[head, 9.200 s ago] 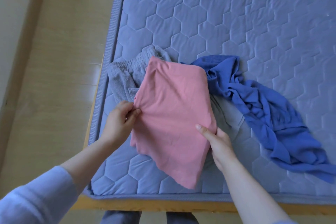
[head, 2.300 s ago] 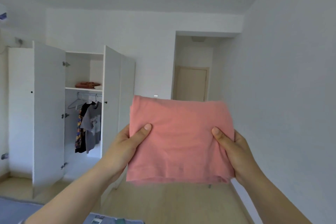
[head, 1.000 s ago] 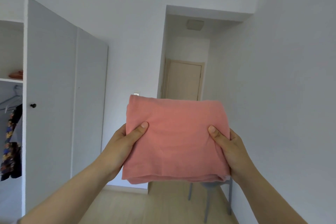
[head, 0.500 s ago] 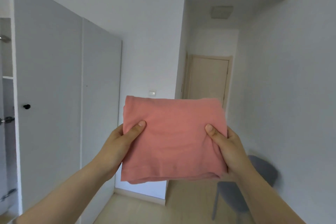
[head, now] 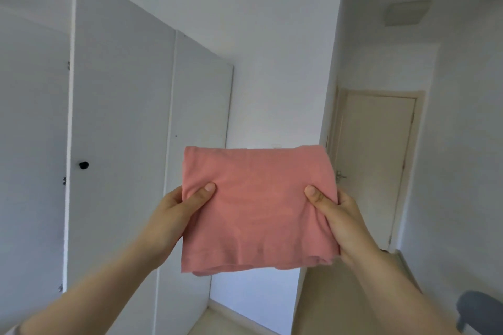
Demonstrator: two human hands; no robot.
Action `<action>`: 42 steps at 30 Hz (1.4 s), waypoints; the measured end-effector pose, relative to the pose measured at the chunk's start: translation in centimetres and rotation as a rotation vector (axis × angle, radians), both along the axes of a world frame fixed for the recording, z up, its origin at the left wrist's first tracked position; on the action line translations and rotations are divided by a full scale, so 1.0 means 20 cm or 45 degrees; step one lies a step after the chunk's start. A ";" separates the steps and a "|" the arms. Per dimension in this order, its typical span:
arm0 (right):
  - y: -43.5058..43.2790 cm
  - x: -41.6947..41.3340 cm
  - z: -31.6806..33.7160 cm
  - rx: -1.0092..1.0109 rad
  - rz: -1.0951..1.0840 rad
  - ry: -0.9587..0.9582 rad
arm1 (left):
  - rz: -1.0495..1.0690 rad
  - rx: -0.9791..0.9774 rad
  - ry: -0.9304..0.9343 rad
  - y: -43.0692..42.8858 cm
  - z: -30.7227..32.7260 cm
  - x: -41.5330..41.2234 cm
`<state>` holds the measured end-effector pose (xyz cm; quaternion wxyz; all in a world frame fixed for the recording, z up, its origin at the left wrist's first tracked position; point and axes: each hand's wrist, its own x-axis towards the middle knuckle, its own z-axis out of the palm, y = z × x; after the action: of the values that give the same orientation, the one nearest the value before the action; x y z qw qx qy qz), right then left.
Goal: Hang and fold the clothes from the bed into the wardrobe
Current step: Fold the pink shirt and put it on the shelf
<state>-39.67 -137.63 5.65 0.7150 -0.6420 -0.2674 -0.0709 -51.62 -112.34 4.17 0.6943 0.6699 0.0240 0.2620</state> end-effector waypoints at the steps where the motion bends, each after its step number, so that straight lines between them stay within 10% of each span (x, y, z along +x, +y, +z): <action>1: 0.06 0.05 0.02 -0.019 0.013 -0.002 | 0.010 -0.011 0.002 0.05 0.01 0.04; 24: 1.83 0.96 -0.02 -0.106 0.851 -0.099 | 0.896 -0.234 0.045 1.17 -0.11 0.32; 42: 3.24 0.18 -0.09 -0.055 1.521 -0.095 | 1.559 -0.168 0.035 1.92 -0.11 -0.59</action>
<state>-36.08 -72.83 3.81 0.6081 -0.3921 -0.6082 0.3263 -63.32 -73.98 1.91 0.4575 0.4935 0.4295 0.6023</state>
